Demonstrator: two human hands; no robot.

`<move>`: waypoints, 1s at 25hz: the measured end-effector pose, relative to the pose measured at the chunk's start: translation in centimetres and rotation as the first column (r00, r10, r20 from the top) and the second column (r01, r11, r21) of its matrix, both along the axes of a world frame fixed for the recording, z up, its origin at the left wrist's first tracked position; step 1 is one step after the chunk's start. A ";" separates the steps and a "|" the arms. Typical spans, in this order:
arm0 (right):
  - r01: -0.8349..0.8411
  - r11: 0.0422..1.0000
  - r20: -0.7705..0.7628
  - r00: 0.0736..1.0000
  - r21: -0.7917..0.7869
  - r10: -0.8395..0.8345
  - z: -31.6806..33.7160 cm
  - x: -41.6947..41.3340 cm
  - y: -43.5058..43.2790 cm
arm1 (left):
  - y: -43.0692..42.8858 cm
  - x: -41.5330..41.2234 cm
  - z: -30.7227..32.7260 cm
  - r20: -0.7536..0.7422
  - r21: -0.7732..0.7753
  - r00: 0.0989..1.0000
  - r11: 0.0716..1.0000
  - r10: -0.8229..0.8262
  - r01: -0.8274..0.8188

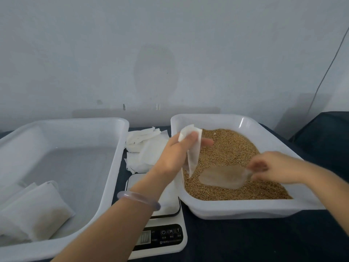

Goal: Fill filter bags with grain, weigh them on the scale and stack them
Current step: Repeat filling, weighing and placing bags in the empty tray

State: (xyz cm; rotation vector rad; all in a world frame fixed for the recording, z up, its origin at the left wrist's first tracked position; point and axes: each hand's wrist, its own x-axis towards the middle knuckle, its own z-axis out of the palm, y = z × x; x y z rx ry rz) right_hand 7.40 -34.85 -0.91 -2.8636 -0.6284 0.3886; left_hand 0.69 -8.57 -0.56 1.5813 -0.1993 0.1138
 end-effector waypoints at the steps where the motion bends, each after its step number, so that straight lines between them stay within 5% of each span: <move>1: -0.001 1.000 -0.011 1.000 -0.007 0.001 -0.9 0.0 0.1 | 0.4 -0.1 0.4 0.008 -0.029 1.000 0.999 -0.015 0.016; 6: 0.047 0.997 -0.039 0.998 -0.066 -0.050 -1.8 0.2 0.6 | 3.2 -0.2 2.6 0.031 -0.099 0.996 0.991 -0.088 0.090; 8: 0.026 0.997 0.016 1.000 -0.072 -0.025 -1.0 0.0 1.5 | 4.7 -0.7 3.4 0.014 -0.011 0.992 0.992 -0.123 0.123; 11: -0.103 0.961 0.156 0.986 0.257 0.064 1.8 -1.5 5.4 | 6.6 -1.9 4.5 -0.013 0.240 0.974 0.945 -0.224 0.221; 15: -0.273 0.676 -0.059 0.904 0.685 0.424 3.5 -4.6 13.3 | 8.2 -2.5 4.8 -0.082 0.534 0.951 0.793 -0.297 0.294; 18: -0.202 0.562 -0.069 0.903 0.802 0.423 2.8 -5.3 17.3 | 9.2 -2.7 4.5 -0.080 0.579 0.940 0.752 -0.331 0.314; 21: -0.182 0.624 0.053 0.974 0.760 0.219 2.0 -5.2 19.3 | 11.2 -2.8 3.5 -0.027 0.581 0.989 0.803 -0.144 0.133; 25: -0.160 0.724 0.091 0.987 0.671 0.134 0.3 -5.1 20.7 | 12.8 -2.6 1.3 -0.038 0.798 0.999 0.600 -0.032 0.050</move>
